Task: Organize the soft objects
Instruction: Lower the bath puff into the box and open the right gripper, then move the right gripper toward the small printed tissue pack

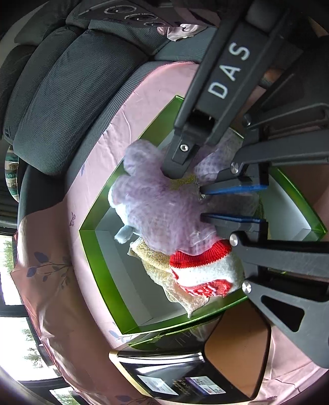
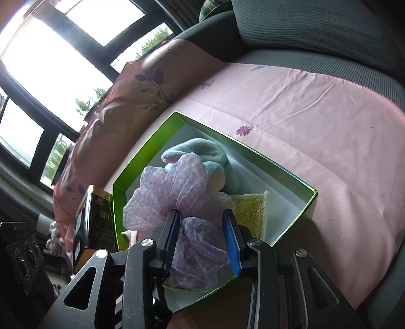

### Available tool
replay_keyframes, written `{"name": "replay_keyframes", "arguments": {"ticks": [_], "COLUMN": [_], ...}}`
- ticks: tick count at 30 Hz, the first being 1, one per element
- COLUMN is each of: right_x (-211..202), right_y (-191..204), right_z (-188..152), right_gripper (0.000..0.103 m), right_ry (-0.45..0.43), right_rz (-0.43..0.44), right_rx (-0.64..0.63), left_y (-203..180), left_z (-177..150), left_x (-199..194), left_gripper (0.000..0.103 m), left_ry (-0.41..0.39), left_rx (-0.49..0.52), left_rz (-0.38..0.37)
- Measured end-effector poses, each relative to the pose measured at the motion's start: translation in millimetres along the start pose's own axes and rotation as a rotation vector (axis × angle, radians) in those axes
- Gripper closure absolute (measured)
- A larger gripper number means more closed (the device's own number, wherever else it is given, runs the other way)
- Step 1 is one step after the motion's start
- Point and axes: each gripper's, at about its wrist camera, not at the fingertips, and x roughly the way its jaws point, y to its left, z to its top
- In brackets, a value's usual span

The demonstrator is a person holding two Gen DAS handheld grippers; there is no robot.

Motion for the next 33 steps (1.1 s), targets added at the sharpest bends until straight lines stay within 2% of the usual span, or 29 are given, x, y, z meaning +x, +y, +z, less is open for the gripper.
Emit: {"name": "replay_keyframes", "arguments": {"ticks": [1,2,4,8,10,12,16,21,24,27,33], "right_x": [-3.3,-7.8,-17.5,-36.5,-44.3,-51.1,-61.3,-67.0,-69.0,-70.3,-69.6], "right_y": [-1.2,-1.6,-2.1,6.8,13.3,20.3,35.1,57.9,71.6,83.0,106.0], "right_z": [0.3,0.3,0.9,-0.1,-1.5,-3.2,-7.9,-14.8,-19.6,-25.1,-36.5], "right_gripper": [0.051,0.047,0.035,0.028,0.023,0.021,0.013,0.008,0.007,0.007,0.007], "right_ry": [-0.010,-0.026,-0.056,-0.114,-0.136,-0.155,-0.187,-0.206,-0.214,-0.223,-0.223], "right_rz": [-0.003,0.009,0.036,0.049,0.057,0.066,0.066,0.060,0.058,0.056,0.055], "right_rx": [0.005,0.010,0.018,-0.009,-0.029,-0.050,-0.088,-0.154,-0.193,-0.228,-0.285], "left_y": [0.5,1.2,4.2,11.5,15.4,20.8,34.7,65.1,89.2,112.3,163.5], "left_z": [-0.9,-1.8,-3.1,-7.4,-10.7,-15.0,-28.7,-49.7,-66.2,-87.5,-133.2], "left_x": [-6.1,-13.3,-28.3,-63.6,-82.8,-102.0,-139.4,-176.3,-197.0,-214.9,-236.1], "left_gripper": [0.082,0.080,0.067,0.048,0.033,0.023,0.011,0.009,0.009,0.004,0.002], "left_ry": [-0.011,-0.026,-0.055,-0.133,-0.176,-0.217,-0.295,-0.357,-0.392,-0.427,-0.470], "left_rx": [-0.001,-0.005,-0.020,-0.037,-0.048,-0.058,-0.080,-0.141,-0.225,-0.289,-0.380], "left_rz": [-0.001,-0.006,-0.020,-0.038,-0.045,-0.048,-0.047,0.023,0.063,0.108,0.307]}}
